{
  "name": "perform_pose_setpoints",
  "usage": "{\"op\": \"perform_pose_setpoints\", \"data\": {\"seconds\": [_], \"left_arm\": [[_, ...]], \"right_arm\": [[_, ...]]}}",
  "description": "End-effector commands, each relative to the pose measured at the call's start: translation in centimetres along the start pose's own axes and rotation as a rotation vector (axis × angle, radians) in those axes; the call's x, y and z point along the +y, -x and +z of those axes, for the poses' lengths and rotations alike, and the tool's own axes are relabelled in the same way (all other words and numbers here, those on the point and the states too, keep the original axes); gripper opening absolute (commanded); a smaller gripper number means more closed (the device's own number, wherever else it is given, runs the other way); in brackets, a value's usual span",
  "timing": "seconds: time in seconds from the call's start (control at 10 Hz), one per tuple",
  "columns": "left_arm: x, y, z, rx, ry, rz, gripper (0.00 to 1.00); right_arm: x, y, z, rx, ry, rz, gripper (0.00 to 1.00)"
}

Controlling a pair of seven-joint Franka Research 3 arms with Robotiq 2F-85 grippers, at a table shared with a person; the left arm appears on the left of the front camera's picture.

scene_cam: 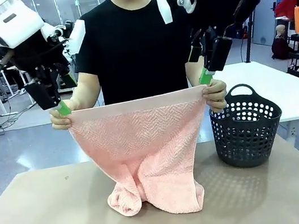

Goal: Fold the towel.
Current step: Grab the top end of the 100 cm Hotel Towel extended by the human.

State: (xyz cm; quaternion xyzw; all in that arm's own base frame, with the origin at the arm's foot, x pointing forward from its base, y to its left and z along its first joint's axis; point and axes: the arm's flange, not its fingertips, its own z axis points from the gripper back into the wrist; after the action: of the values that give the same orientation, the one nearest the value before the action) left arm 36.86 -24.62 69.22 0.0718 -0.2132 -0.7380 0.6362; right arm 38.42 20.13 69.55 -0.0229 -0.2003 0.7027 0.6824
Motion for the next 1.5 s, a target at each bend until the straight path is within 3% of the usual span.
{"op": "perform_pose_setpoints", "data": {"seconds": [0.0,0.1,0.3,1.0,1.1,1.2,1.3,1.4], "left_arm": [[1.9,-0.6,-0.8,0.009,0.042,0.026,1.00],[2.5,0.0,-1.4,-0.039,0.083,0.057,1.00],[4.1,0.9,-3.4,0.008,0.103,0.086,1.00],[5.6,3.4,-10.3,0.010,0.210,0.100,1.00],[5.9,3.7,-10.6,0.010,0.189,0.133,0.40],[5.9,3.7,-10.5,-0.001,0.200,0.127,0.41],[5.9,3.6,-10.5,0.006,0.202,0.125,0.00],[6.0,3.5,-10.4,0.008,0.200,0.129,0.00]], "right_arm": [[-1.3,-1.4,-0.9,0.046,0.016,-0.040,1.00],[-1.8,-1.3,-1.6,0.047,0.025,-0.058,1.00],[-2.9,-1.2,-3.9,0.066,-0.001,-0.027,1.00],[-5.5,0.0,-11.9,0.125,-0.092,0.018,1.00],[-5.8,0.0,-12.2,0.133,-0.080,0.005,1.00],[-6.0,0.0,-12.3,0.118,-0.059,-0.015,0.66],[-6.0,0.0,-12.1,0.123,-0.056,-0.013,0.40],[-6.2,0.1,-11.9,0.130,-0.058,-0.019,0.06]]}}
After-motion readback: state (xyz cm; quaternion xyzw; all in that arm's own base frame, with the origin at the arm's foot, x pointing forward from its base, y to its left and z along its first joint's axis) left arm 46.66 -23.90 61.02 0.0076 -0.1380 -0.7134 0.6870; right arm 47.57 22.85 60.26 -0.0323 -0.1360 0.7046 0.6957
